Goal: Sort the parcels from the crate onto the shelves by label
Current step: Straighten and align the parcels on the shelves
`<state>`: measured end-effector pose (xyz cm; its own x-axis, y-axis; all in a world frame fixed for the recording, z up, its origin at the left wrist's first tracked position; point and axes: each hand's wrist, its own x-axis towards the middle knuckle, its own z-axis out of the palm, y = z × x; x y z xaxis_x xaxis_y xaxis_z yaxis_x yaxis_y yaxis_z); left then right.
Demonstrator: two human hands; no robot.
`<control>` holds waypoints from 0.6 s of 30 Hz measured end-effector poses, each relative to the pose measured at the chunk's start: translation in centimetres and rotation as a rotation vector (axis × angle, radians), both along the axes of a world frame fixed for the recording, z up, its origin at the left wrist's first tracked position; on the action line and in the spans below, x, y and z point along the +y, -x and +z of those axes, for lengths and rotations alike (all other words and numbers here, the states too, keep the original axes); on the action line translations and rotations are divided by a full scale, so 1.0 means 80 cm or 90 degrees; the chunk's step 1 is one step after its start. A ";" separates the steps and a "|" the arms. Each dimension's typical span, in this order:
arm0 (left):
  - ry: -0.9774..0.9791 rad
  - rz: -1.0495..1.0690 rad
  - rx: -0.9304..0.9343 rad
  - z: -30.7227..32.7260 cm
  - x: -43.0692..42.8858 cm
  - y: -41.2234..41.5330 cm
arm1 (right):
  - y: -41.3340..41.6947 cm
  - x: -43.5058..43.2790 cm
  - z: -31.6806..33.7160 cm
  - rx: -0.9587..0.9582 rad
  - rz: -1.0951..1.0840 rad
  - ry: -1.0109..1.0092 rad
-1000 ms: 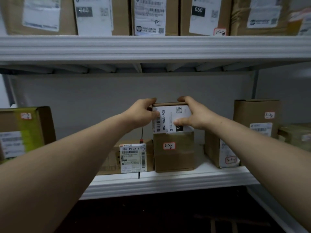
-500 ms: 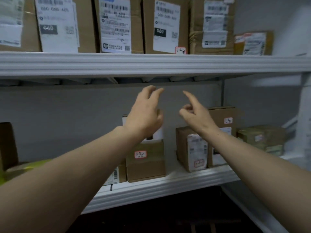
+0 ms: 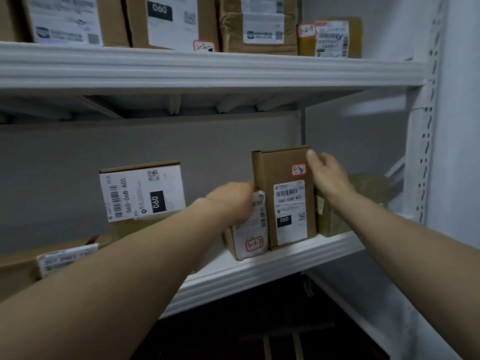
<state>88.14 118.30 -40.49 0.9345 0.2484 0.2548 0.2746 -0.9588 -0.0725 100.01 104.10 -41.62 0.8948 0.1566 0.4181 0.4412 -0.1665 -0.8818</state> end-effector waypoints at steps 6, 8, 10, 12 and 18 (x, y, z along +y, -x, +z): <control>-0.075 -0.002 0.005 0.000 0.009 0.002 | -0.008 0.022 -0.002 0.024 0.017 0.090; -0.064 0.003 0.004 0.003 0.011 0.007 | -0.005 0.026 -0.003 0.028 0.018 0.092; -0.067 0.008 0.003 0.003 0.012 0.013 | 0.001 0.029 -0.003 0.041 0.026 0.098; -0.077 0.015 0.005 0.004 0.011 0.019 | 0.007 0.029 -0.003 0.050 0.033 0.108; -0.079 0.041 0.039 0.009 0.007 0.036 | 0.018 0.041 -0.008 0.091 0.075 0.072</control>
<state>85.29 118.83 -39.74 0.9326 0.2778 0.2303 0.3262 -0.9220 -0.2085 98.60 107.37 -42.27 0.9163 0.3025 0.2623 0.3355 -0.2227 -0.9153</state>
